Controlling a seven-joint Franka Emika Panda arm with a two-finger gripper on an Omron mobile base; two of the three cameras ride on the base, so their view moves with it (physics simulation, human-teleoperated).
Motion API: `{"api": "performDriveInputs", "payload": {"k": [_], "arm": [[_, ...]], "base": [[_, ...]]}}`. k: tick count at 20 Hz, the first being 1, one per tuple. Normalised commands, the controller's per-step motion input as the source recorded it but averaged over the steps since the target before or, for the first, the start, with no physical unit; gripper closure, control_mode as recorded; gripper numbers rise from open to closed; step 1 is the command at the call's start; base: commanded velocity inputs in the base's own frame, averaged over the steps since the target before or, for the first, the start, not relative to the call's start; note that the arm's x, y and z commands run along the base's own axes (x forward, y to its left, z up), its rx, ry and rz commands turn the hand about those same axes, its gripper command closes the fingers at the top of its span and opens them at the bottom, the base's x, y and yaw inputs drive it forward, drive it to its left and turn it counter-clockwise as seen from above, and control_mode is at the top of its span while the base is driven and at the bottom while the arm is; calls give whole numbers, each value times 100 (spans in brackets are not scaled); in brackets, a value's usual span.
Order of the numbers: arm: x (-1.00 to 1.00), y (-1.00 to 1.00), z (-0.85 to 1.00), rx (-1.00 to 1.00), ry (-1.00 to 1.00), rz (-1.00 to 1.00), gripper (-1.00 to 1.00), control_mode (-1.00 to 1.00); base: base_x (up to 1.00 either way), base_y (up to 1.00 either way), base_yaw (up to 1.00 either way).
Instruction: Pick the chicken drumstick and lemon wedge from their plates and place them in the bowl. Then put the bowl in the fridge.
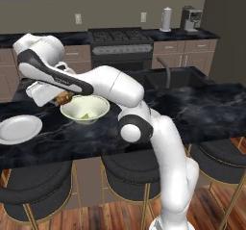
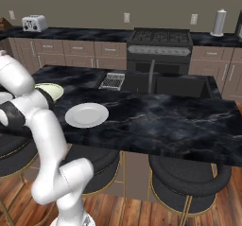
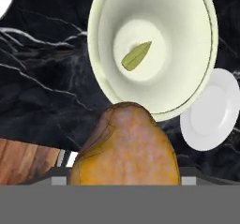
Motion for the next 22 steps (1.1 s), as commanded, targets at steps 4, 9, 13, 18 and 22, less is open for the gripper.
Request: {"api": "performDriveInputs", "payload": {"k": [4,9,13,18,22], "arm": [[-17,-74,-29,16,-35,0,100,-100],[-12,-75,-31,31,-35,0,100,-100],[-3,-74,-29,44,-26,0,100,-100],[28,-42,-2,36,-8,-2,100,-100],[41,-15,22,25,8,-6,100,-100]], "base": [[0,0,0],[0,0,0],[0,0,0],[0,0,0],[0,0,0]]}}
